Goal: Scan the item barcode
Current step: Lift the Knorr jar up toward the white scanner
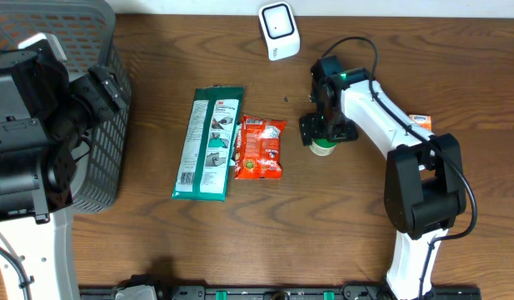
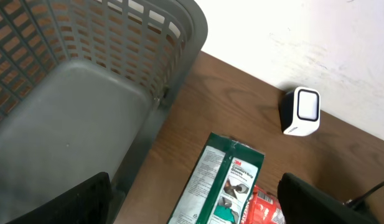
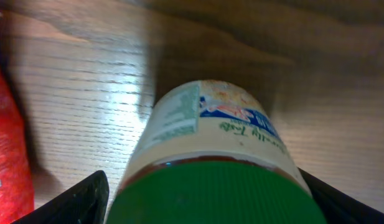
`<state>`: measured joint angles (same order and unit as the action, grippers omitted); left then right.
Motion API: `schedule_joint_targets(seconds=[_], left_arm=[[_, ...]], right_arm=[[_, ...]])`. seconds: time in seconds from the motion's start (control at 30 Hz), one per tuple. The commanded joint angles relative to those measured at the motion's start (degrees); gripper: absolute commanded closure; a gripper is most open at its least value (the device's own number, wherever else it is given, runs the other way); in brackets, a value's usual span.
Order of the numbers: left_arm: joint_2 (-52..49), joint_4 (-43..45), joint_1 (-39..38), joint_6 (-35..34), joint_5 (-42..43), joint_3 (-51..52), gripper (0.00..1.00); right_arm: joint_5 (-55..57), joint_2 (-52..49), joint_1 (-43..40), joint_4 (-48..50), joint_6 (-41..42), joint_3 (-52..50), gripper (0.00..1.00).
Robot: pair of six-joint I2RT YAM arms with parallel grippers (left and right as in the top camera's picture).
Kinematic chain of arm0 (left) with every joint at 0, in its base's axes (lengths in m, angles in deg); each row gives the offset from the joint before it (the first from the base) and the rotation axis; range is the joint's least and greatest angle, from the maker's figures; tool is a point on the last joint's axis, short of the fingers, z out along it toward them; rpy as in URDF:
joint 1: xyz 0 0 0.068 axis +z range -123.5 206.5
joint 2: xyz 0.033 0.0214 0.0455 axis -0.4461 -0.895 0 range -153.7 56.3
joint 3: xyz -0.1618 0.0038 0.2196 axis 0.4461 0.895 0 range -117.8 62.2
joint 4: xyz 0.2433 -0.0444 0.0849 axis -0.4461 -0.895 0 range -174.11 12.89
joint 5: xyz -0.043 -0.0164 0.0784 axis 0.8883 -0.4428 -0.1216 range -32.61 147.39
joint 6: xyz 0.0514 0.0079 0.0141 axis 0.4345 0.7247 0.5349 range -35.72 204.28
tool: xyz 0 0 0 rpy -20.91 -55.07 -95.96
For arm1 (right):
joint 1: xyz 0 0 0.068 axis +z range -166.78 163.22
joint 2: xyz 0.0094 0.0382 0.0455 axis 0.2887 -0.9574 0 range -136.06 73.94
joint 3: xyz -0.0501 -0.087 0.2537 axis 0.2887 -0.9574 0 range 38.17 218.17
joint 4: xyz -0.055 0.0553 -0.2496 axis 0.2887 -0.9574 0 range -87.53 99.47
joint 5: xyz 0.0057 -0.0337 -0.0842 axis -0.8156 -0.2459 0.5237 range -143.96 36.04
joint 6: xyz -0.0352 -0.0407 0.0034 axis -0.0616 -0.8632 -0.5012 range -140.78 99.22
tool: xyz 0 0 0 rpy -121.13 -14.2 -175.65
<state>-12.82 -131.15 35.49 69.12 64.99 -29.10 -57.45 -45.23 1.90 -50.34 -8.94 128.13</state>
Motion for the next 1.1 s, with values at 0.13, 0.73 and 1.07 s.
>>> schedule_joint_targets(seconds=[0.13, 0.73, 1.07], left_arm=[[-0.11, -0.13, 0.22, 0.5, 0.35, 0.0, 0.15], [-0.11, -0.13, 0.22, 0.5, 0.35, 0.0, 0.14], [-0.11, -0.13, 0.22, 0.5, 0.35, 0.0, 0.15]], right_arm=[[-0.42, 0.79, 0.17, -1.03, -6.73, 2.03, 0.21], [2.34, 0.79, 0.17, 1.18, -6.78, -1.33, 0.29], [2.1, 0.79, 0.17, 1.16, -6.75, -1.29, 0.46]])
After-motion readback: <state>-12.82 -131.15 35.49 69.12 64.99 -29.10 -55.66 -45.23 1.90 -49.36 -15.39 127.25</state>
